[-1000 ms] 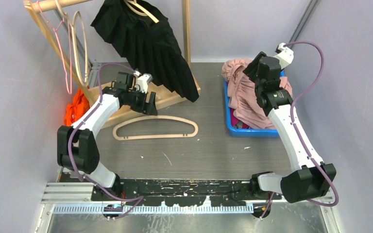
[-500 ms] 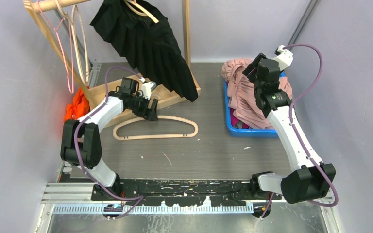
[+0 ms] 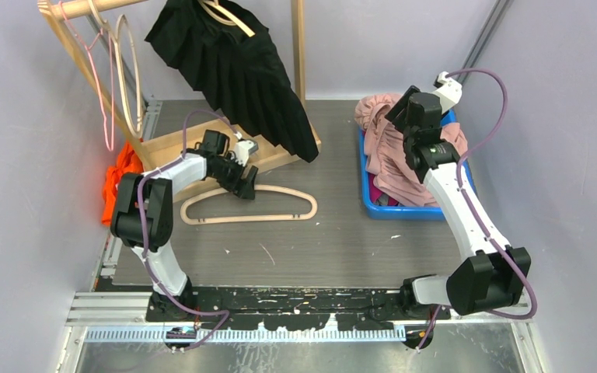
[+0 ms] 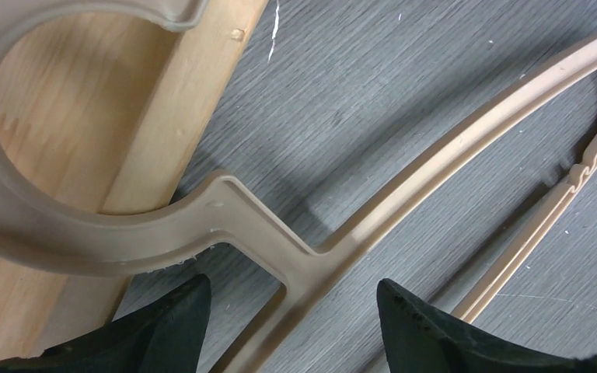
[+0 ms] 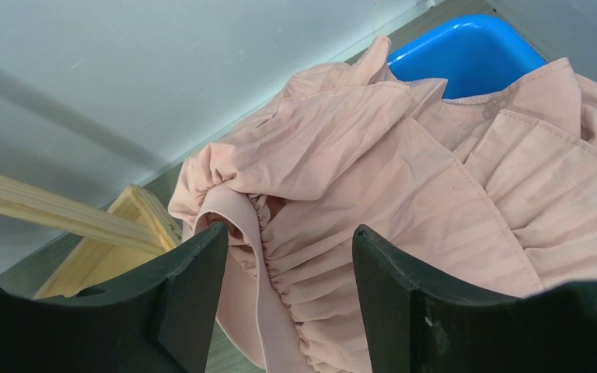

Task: Remove the skirt from the hanger
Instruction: Pick up the hanger at the center of the board.

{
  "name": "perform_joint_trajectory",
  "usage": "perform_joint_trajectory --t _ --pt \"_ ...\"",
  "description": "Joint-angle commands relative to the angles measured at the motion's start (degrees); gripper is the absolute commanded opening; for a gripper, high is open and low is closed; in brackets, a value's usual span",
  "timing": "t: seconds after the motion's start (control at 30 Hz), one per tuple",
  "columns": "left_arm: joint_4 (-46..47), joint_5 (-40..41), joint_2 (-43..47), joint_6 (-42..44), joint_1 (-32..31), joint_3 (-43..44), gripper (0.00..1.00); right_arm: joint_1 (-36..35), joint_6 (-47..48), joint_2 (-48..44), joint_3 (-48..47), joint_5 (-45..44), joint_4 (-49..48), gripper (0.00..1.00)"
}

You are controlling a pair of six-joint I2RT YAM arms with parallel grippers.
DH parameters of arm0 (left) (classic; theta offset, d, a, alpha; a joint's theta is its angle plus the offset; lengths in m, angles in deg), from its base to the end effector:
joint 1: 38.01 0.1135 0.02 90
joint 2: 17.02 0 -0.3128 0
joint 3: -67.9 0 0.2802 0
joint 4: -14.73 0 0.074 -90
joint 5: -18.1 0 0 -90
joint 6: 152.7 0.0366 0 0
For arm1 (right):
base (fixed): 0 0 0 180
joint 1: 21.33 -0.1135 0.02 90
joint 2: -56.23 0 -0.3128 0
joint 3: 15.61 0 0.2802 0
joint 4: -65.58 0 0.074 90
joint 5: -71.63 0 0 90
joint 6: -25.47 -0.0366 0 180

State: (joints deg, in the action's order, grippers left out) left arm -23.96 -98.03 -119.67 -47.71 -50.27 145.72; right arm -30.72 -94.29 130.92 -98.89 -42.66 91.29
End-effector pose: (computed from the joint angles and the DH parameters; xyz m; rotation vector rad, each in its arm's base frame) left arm 0.3781 -0.0987 0.2054 0.7536 2.5040 -0.5911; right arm 0.3153 0.0369 0.4254 0.6066 1.7405 0.0812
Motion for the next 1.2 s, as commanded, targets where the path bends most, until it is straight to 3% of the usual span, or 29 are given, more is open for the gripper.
perform_joint_trajectory --t 0.0,0.17,0.37,0.57,0.67,0.7,0.9,1.07,1.17 --pt "3.2 -0.1 -0.8 2.0 -0.1 2.8 0.77 0.5 0.4 1.1 -1.2 0.5 -3.9 0.65" --pt "2.7 1.3 -1.7 2.1 -0.1 3.1 0.76 0.5 0.4 2.5 -1.7 1.3 -4.3 0.65" --pt "2.2 4.2 -0.8 1.8 -0.1 2.9 0.62 0.6 0.6 2.4 -1.1 1.4 -4.5 0.65" --pt "2.4 4.6 -2.3 1.0 -0.2 3.1 0.38 0.9 1.3 0.6 0.5 0.8 -4.9 0.65" --pt "2.4 4.8 -3.5 0.8 -0.5 3.7 0.06 1.1 1.4 -0.3 1.5 0.3 -5.5 0.66" --pt "2.1 4.9 -3.6 0.8 -0.6 3.9 0.01 1.2 1.3 -0.6 1.8 0.3 -5.7 0.66" --pt "-8.2 9.7 -0.8 -0.9 -2.9 8.5 0.00 1.4 0.6 -0.6 1.9 0.5 -6.5 0.66" --pt "-14.8 19.6 13.6 -6.1 -10.8 6.7 0.00 1.5 -0.5 0.4 1.4 2.1 -7.7 0.66" --pt "-25.0 27.0 20.5 -9.3 -14.9 7.9 0.00 1.6 -0.9 1.3 0.8 2.7 -8.2 0.66"
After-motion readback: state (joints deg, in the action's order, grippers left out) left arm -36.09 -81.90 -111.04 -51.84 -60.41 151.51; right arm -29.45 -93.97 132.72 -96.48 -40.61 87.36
